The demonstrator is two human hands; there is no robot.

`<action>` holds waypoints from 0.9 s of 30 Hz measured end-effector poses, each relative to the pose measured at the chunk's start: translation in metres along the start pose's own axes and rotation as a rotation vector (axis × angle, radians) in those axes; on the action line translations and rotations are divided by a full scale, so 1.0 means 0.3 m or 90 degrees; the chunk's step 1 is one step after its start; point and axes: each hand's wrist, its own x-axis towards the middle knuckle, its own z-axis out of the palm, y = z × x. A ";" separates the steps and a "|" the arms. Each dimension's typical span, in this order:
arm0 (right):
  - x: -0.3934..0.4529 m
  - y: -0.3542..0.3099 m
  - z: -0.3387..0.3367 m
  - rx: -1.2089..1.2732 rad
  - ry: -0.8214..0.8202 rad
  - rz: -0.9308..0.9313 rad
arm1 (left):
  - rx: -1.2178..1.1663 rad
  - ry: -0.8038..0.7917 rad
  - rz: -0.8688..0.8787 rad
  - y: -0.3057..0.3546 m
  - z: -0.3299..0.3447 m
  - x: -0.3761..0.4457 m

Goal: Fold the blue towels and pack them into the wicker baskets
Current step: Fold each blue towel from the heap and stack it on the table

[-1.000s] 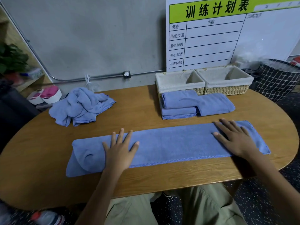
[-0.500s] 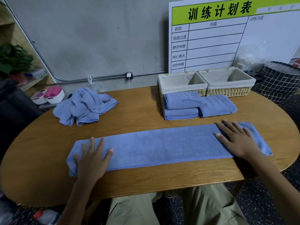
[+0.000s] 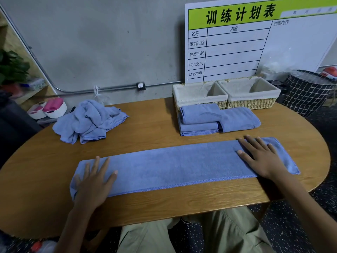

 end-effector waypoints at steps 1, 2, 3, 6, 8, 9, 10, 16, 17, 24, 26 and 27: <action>0.000 0.000 -0.001 0.000 -0.001 -0.001 | 0.010 0.002 -0.002 -0.015 0.001 -0.003; 0.000 -0.002 -0.001 -0.001 -0.001 -0.002 | 0.018 0.007 -0.003 -0.022 0.000 -0.007; -0.001 -0.004 -0.002 -0.001 -0.001 -0.002 | 0.022 0.010 -0.004 -0.026 0.002 -0.009; -0.002 -0.005 -0.003 -0.001 -0.001 -0.001 | 0.024 0.018 -0.002 -0.022 0.002 -0.010; -0.002 -0.005 -0.002 -0.006 -0.003 0.000 | 0.037 0.019 -0.001 -0.021 0.005 -0.012; -0.001 -0.005 -0.002 -0.007 -0.003 0.001 | 0.048 0.018 0.001 -0.022 0.005 -0.012; -0.001 -0.005 -0.001 -0.006 -0.002 0.002 | 0.057 0.019 0.003 -0.021 0.004 -0.011; -0.002 -0.008 -0.002 -0.007 -0.009 0.004 | 0.091 0.058 0.031 0.008 -0.005 -0.021; -0.001 -0.009 -0.002 -0.010 -0.014 0.007 | 0.061 0.088 0.056 0.033 -0.010 -0.023; 0.016 -0.004 -0.018 0.002 -0.038 -0.008 | 0.001 0.042 0.137 0.207 0.030 0.006; 0.016 0.009 -0.022 0.006 -0.032 -0.009 | 0.013 0.046 0.129 0.194 0.033 0.013; 0.015 0.018 -0.025 0.008 -0.029 -0.007 | 0.018 0.045 0.128 0.189 0.033 0.013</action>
